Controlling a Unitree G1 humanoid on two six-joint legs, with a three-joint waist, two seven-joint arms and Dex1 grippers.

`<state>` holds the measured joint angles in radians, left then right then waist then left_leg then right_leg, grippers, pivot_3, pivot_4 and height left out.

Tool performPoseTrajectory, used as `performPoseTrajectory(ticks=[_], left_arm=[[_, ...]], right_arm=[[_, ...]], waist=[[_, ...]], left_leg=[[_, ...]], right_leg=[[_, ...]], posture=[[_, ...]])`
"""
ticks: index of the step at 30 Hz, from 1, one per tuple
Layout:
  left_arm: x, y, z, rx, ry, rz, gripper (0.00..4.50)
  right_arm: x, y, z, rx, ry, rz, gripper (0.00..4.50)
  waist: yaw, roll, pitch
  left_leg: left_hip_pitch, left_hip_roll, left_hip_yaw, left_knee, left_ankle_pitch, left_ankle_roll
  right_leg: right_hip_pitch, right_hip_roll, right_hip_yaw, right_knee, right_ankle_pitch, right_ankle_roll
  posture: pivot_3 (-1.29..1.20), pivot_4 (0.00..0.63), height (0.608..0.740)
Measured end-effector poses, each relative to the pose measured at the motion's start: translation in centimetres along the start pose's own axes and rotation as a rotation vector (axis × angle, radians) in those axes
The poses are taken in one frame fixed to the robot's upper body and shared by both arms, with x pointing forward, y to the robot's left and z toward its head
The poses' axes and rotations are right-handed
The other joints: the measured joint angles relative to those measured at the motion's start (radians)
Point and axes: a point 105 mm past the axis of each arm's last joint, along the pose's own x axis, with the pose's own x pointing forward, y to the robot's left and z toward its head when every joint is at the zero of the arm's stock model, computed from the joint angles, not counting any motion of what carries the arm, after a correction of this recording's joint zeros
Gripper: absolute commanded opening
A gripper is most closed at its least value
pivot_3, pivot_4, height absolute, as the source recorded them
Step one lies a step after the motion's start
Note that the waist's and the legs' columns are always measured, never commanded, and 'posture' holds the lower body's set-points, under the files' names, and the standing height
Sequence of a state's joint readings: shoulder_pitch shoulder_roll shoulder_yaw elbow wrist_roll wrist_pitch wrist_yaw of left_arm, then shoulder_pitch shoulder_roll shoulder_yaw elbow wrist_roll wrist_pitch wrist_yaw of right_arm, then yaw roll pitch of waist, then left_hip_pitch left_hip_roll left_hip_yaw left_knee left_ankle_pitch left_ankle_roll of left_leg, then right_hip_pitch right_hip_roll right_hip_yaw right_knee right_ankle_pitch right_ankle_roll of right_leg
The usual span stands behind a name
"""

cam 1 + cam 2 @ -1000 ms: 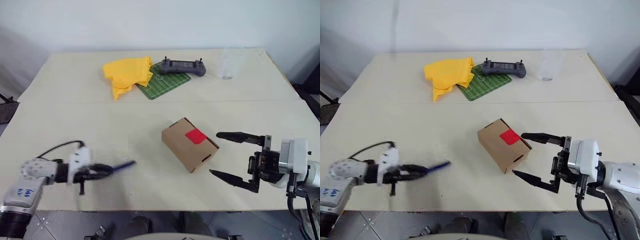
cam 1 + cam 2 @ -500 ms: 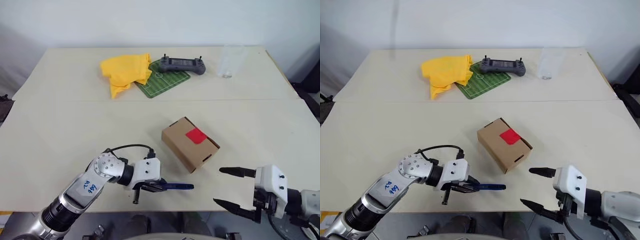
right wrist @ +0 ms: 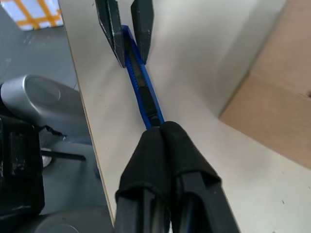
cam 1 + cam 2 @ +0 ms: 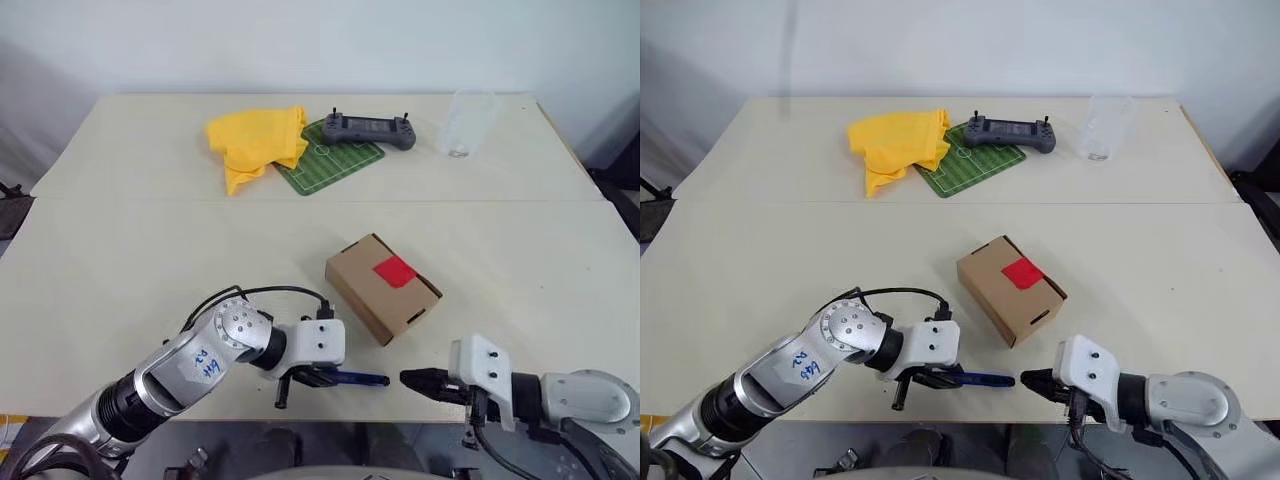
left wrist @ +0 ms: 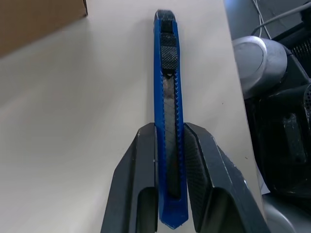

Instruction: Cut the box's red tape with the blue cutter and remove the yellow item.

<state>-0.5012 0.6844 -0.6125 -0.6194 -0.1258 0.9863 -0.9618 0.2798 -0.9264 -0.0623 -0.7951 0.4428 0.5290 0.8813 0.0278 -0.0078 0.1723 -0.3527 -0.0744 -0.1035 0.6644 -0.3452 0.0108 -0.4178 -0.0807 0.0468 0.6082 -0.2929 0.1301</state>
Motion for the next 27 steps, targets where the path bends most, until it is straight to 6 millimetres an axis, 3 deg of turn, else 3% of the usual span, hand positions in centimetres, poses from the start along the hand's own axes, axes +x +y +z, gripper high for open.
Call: performPoseTrajectory(ticks=[16, 27], left_arm=[[0.7, 0.0, 0.8, -0.039, 0.009, 0.026, 0.42], [0.7, 0.3, 0.9, -0.031, 0.02, 0.034, 0.42]], right_arm=[[3.2, 0.0, -0.4, -0.038, 0.056, 0.028, 0.03], [3.9, -0.4, -0.1, -0.009, 0.066, 0.025, 0.03]], waist=[[0.001, -0.001, 0.001], [0.0, -0.001, 0.0]], left_leg=[[0.0, 0.0, 0.0, 0.002, 0.0, -0.001], [0.001, 0.0, 0.0, 0.002, 0.001, -0.001]], right_leg=[[0.0, 0.0, 0.0, 0.002, 0.0, 0.0], [0.001, 0.0, -0.001, 0.003, 0.0, 0.0]], posture=[[0.0, 0.15, 0.74], [0.0, 0.15, 0.74]])
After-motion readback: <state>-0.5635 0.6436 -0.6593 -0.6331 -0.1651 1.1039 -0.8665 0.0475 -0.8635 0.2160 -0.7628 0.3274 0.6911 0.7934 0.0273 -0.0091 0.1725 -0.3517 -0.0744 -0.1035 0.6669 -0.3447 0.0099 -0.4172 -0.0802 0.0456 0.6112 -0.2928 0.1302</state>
